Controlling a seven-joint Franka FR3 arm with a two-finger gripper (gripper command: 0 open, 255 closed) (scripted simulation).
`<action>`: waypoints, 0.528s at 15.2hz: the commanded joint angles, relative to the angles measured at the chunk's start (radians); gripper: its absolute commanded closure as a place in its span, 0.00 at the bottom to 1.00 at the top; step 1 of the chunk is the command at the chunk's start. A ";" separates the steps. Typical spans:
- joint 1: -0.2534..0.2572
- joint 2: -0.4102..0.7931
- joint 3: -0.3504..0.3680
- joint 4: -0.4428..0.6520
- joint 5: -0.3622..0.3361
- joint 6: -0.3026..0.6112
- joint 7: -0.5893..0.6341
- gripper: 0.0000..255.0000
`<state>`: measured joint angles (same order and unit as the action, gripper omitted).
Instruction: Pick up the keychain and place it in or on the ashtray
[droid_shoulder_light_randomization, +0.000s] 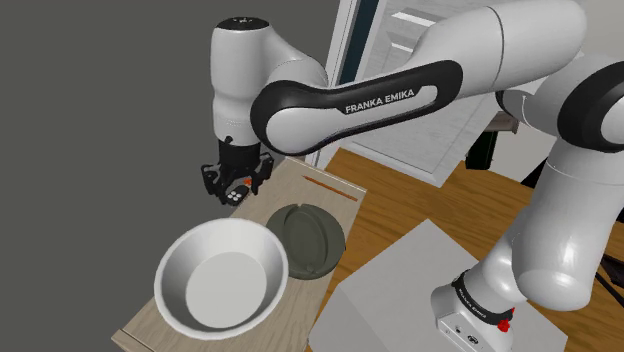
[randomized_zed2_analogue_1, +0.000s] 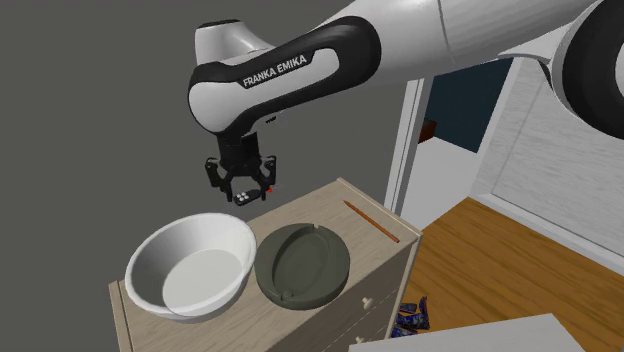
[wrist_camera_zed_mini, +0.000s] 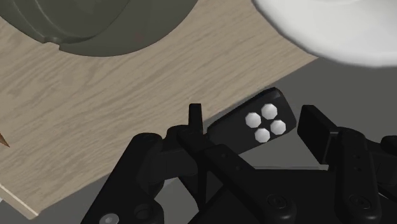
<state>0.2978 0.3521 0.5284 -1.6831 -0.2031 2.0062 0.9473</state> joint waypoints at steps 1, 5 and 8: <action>-0.002 -0.010 0.003 0.009 0.006 -0.018 -0.004 1.00; -0.015 -0.063 0.013 -0.025 0.033 -0.031 -0.011 1.00; -0.045 -0.195 0.033 -0.180 0.101 0.010 -0.030 1.00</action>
<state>0.2622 0.1957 0.5561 -1.8137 -0.1231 2.0006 0.9236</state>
